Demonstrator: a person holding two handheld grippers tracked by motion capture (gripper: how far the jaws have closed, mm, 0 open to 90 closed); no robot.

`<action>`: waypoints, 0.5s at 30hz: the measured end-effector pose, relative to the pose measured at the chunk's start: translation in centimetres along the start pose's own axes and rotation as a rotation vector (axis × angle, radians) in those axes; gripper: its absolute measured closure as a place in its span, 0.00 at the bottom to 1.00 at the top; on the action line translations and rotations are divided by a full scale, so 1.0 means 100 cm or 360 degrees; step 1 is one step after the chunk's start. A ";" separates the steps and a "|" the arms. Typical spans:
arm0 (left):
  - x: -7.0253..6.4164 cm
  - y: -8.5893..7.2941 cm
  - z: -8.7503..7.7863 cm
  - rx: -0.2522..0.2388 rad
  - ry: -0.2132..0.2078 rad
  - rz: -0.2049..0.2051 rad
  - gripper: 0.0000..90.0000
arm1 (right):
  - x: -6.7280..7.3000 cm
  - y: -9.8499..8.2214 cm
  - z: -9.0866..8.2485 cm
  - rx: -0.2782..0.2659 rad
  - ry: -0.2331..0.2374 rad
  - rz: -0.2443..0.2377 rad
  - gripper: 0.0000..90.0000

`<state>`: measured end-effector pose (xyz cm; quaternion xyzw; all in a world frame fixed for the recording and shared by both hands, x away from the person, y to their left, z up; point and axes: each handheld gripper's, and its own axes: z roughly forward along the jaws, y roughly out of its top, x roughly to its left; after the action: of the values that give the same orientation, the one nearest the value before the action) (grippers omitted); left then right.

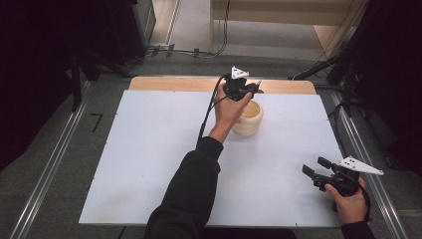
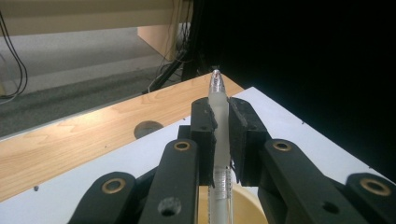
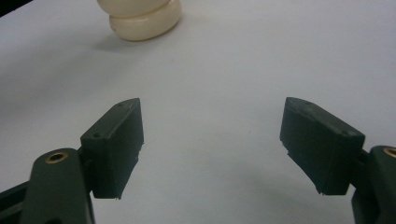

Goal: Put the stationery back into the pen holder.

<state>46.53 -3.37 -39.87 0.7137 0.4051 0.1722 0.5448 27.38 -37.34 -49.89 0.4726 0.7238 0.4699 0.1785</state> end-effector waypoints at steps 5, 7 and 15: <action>-0.001 0.003 0.004 -0.0006 -0.0001 -0.0003 0.91 | 0.001 0.000 0.000 0.0000 0.0004 0.0001 0.22; -0.002 0.006 0.005 -0.0005 -0.0008 0.0002 0.91 | 0.001 0.000 0.000 0.0001 0.0001 -0.0001 0.22; -0.002 0.010 0.012 -0.0025 0.0005 -0.0003 0.91 | 0.001 0.000 0.000 0.0006 -0.0005 -0.0008 0.22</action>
<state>47.55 -4.36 -39.35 0.7087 0.4054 0.1759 0.5499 27.33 -37.26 -49.91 0.4718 0.7257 0.4673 0.1800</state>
